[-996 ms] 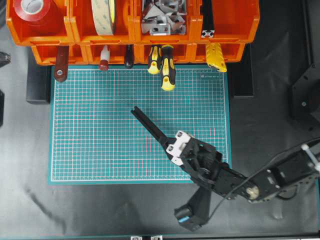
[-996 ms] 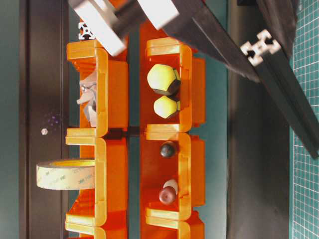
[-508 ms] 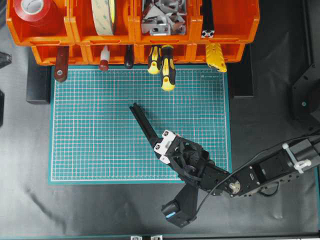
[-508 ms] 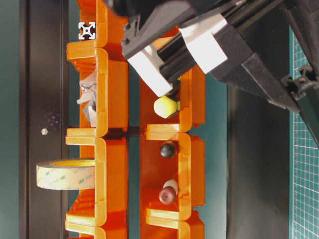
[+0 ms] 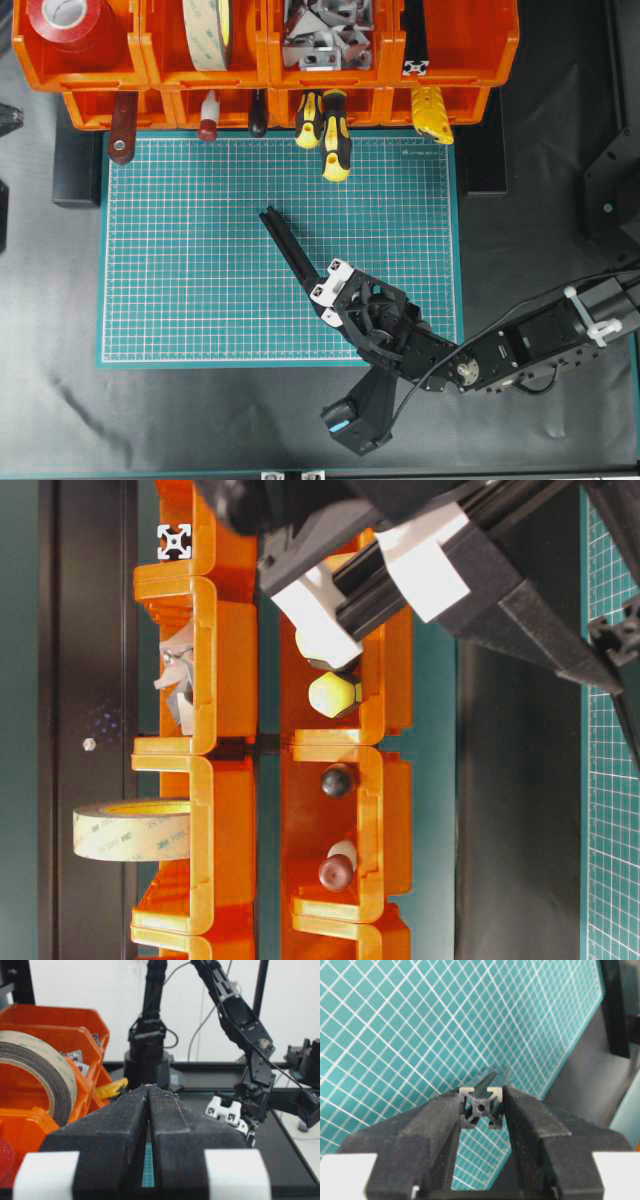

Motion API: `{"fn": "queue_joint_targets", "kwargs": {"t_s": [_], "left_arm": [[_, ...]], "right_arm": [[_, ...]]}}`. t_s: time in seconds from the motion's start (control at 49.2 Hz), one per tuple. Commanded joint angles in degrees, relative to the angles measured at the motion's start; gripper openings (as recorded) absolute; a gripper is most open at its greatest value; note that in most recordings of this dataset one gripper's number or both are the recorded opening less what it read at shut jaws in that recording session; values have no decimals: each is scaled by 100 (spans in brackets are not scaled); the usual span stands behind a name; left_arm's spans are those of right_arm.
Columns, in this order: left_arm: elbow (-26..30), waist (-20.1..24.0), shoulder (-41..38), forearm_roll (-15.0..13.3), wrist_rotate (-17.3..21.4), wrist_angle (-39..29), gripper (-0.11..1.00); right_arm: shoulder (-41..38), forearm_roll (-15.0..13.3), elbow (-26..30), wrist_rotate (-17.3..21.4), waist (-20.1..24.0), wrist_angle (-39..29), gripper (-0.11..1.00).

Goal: Pick frame from container rack with right arm.
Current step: 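Lower the held extrusion onto the teal mat with the right gripper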

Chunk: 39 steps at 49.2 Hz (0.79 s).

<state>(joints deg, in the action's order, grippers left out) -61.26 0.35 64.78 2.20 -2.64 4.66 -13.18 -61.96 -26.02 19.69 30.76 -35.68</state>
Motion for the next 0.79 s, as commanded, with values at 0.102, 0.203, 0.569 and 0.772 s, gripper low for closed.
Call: {"fn": "queue_joint_targets", "kwargs": {"t_s": [0.102, 0.203, 0.569, 0.772], "left_arm": [[97, -9, -44, 18, -18, 26, 0], [97, -18, -35, 18, -18, 26, 0], [123, -9, 18, 9, -18, -26, 0], [123, -26, 18, 18, -26, -123, 0]], "right_arm": [[88, 202, 35, 0, -79, 299, 27], [79, 290, 18, 26, -88, 378, 44], [79, 677, 9, 114, -88, 255, 81], [88, 1011, 0, 123, -132, 299, 81]]}}
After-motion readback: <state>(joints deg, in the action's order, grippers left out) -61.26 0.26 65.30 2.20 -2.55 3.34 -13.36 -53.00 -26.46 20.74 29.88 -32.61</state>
